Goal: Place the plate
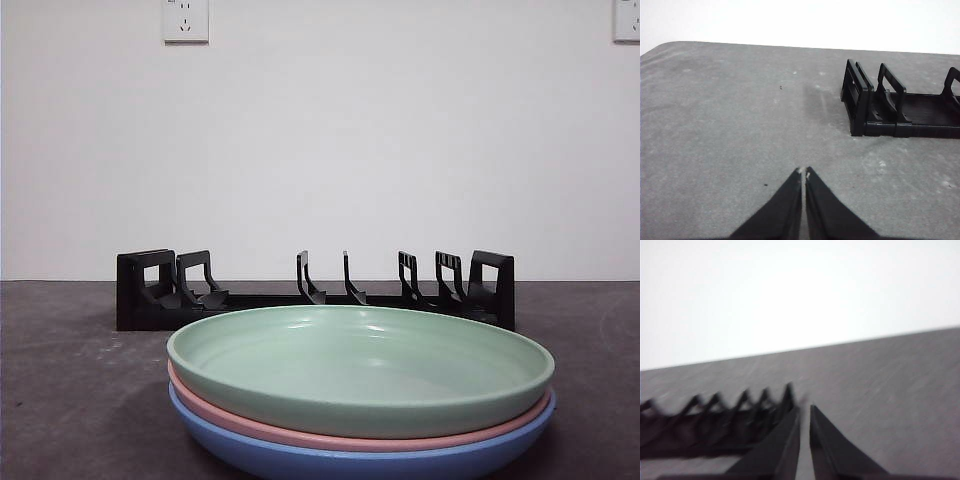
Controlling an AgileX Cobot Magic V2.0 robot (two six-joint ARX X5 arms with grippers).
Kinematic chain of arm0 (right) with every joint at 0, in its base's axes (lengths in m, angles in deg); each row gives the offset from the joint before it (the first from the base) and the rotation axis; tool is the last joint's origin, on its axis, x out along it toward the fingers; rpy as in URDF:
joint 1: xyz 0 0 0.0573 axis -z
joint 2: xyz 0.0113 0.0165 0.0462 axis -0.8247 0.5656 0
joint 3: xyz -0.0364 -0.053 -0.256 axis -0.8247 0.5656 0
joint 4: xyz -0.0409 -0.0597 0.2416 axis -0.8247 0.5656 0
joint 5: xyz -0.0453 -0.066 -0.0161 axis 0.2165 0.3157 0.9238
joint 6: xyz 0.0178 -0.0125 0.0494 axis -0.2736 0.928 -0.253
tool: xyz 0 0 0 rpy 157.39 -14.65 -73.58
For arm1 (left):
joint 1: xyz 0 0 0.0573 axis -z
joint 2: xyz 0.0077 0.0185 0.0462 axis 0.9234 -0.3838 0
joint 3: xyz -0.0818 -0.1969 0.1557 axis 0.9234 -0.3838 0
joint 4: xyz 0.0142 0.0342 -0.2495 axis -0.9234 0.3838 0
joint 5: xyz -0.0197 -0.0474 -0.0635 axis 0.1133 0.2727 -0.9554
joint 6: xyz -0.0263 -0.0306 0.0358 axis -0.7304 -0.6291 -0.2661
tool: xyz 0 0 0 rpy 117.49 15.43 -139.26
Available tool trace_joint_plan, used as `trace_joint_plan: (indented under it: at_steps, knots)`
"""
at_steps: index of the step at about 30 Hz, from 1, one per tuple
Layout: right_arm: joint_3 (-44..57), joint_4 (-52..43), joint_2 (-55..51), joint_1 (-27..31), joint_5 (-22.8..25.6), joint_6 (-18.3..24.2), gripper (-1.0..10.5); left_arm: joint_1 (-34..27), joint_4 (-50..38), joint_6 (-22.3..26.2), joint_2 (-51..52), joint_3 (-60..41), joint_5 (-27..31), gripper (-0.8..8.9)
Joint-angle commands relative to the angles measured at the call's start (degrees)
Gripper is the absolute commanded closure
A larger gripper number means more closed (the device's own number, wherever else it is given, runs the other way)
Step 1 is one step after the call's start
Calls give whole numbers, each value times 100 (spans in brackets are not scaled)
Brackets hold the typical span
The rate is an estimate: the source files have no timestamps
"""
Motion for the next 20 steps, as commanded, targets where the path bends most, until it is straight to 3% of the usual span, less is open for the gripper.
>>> trace_joint_plan:
  at_steps: [1,4,10,20]
  knots:
    - [614,-697,-116,540,-315,455,914,-4,15,9,2,-94,15,803]
    - [1217,-986,-260,925,-448,717,914,-4,15,9,2,-94,15,804]
    - [2000,-992,-431,1123,-444,1305,914,-4,15,9,2,-94,15,803]
    - [2699,-1189,-791,1093,-345,1460,914,-4,13,9,2,-94,15,803]
